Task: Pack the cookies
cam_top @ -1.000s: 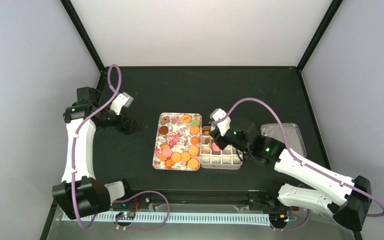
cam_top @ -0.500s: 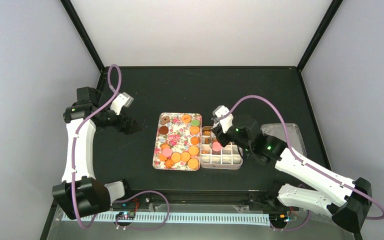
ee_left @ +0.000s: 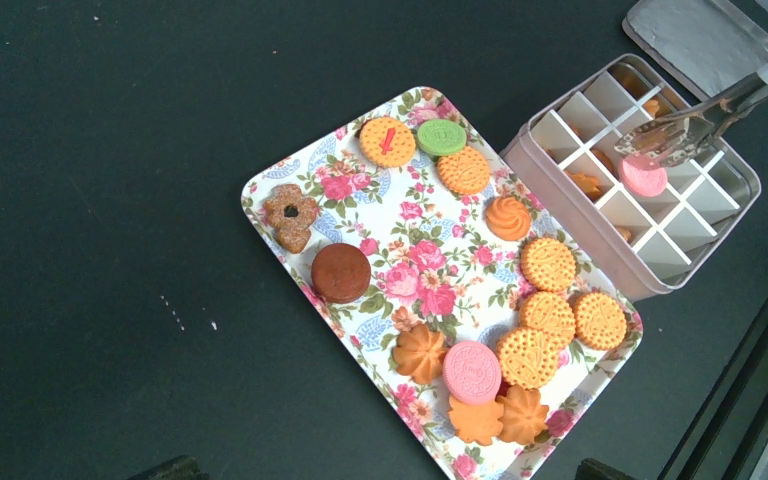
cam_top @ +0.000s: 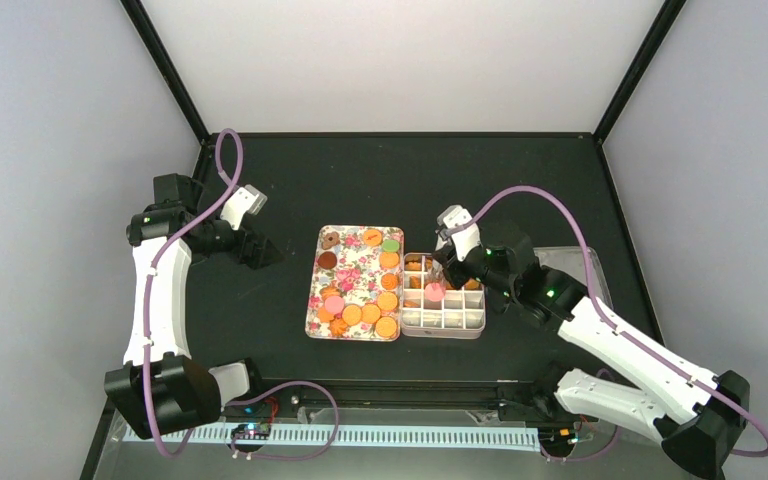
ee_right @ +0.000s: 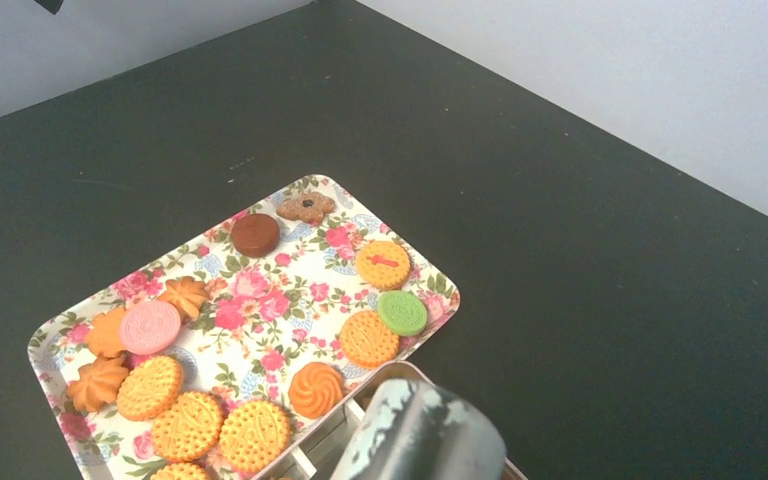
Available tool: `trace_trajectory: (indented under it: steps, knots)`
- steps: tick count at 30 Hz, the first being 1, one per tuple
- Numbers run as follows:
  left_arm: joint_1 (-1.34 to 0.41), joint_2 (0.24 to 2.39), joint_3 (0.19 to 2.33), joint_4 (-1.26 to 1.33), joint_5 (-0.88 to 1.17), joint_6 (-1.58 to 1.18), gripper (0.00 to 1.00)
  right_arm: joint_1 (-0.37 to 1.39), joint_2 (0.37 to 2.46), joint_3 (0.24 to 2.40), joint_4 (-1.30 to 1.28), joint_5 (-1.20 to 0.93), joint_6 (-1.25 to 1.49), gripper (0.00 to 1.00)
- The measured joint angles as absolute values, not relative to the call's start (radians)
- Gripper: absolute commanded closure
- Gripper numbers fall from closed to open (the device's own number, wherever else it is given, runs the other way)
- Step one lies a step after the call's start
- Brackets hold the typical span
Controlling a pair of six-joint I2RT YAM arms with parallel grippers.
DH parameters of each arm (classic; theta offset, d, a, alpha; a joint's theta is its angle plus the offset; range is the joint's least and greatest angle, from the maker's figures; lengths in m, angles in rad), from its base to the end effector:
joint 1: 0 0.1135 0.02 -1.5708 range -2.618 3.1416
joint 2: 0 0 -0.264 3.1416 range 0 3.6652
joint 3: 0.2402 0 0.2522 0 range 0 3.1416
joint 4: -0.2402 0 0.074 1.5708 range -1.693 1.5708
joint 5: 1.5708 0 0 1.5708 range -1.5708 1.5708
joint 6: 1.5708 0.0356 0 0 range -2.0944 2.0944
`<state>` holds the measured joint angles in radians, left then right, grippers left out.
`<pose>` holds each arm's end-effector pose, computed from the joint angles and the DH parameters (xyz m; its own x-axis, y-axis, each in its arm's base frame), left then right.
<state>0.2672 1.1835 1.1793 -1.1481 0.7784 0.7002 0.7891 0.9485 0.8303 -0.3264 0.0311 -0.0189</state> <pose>0.2052 0.0302 0.3261 -0.6177 0.3066 -0.7242 0.6346 0.7382 -0.2287 0.1525 0.1521 0.3116 -0.2899 -0.3189 -0.9024 -0.6952 0.7182 -0.0304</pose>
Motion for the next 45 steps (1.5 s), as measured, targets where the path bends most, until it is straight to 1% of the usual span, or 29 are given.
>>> trace_trajectory:
  steps: [4, 11, 25, 32, 37, 45]
  knots:
    - [0.267, 1.184, 1.179, -1.148, 0.779, 0.700, 0.01, 0.789, 0.948, 0.832, -0.334, 0.015, -0.020, 0.77]
    - [0.267, 1.184, 1.179, -1.148, 0.779, 0.700, 0.01, 0.788, 0.937, 0.832, -0.350, -0.008, -0.020, 0.76]
    - [0.267, 1.184, 1.179, -1.147, 0.791, 0.700, 0.01, 0.786, 0.883, 0.862, -0.465, -0.025, -0.020, 0.77]
    - [0.267, 1.176, 1.179, -1.147, 0.794, 0.700, 0.01, 0.784, 0.925, 0.918, -0.458, -0.004, -0.033, 0.76]
    - [0.267, 1.171, 1.180, -1.147, 0.794, 0.700, 0.01, 0.761, 0.974, 0.918, -0.449, -0.015, -0.047, 0.74]
    - [0.267, 1.171, 1.179, -1.147, 0.794, 0.700, 0.01, 0.739, 0.981, 0.901, -0.440, -0.052, -0.046, 0.73]
